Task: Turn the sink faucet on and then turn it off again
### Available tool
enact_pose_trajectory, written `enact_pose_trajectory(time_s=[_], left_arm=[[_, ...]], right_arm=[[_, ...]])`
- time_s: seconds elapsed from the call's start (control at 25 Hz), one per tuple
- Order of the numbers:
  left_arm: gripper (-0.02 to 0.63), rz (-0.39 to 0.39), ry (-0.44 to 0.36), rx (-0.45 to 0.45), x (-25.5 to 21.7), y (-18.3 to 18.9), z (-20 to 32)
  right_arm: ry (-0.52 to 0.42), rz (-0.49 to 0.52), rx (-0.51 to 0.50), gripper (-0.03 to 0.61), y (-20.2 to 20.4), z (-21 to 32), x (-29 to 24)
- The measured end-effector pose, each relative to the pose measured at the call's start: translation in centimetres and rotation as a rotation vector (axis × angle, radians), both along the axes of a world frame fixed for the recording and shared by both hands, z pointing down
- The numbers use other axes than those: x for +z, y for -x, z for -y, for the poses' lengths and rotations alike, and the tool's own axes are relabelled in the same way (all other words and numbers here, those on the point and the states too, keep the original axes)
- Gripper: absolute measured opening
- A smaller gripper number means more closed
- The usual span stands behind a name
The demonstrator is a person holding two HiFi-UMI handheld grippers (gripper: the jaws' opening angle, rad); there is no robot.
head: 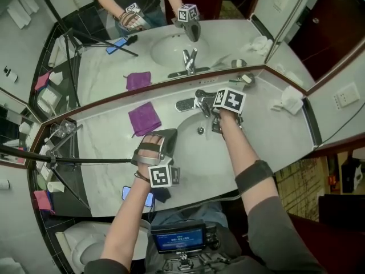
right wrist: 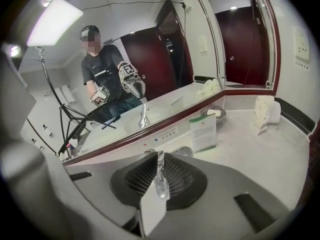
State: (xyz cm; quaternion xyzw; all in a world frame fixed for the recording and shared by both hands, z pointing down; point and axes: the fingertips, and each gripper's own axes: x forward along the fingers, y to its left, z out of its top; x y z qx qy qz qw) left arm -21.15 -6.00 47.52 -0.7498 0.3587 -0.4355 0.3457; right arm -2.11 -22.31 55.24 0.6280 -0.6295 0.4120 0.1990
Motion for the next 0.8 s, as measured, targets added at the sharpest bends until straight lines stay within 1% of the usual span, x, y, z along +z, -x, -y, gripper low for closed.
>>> enact_pose_trajectory(time_s=[0.12, 0.44, 0.8], left_arm=[[0.002, -0.007, 0.008, -0.015, -0.1, 0.2, -0.5], [0.002, -0.021, 0.018, -0.043, -0.4, 0.8, -1.9], [0.000, -0.047, 0.015, -0.064, -1.5, 1.3, -2.7]], right_arm=[[-0.039, -0.016, -0.059, 0.003, 0.1, -0.5, -2.4], [-0.133, -0.087, -0.214, 0.003, 0.3, -1.9, -8.3], [-0.207, -0.113, -0.308, 0.003, 0.8, -4.2, -11.9]])
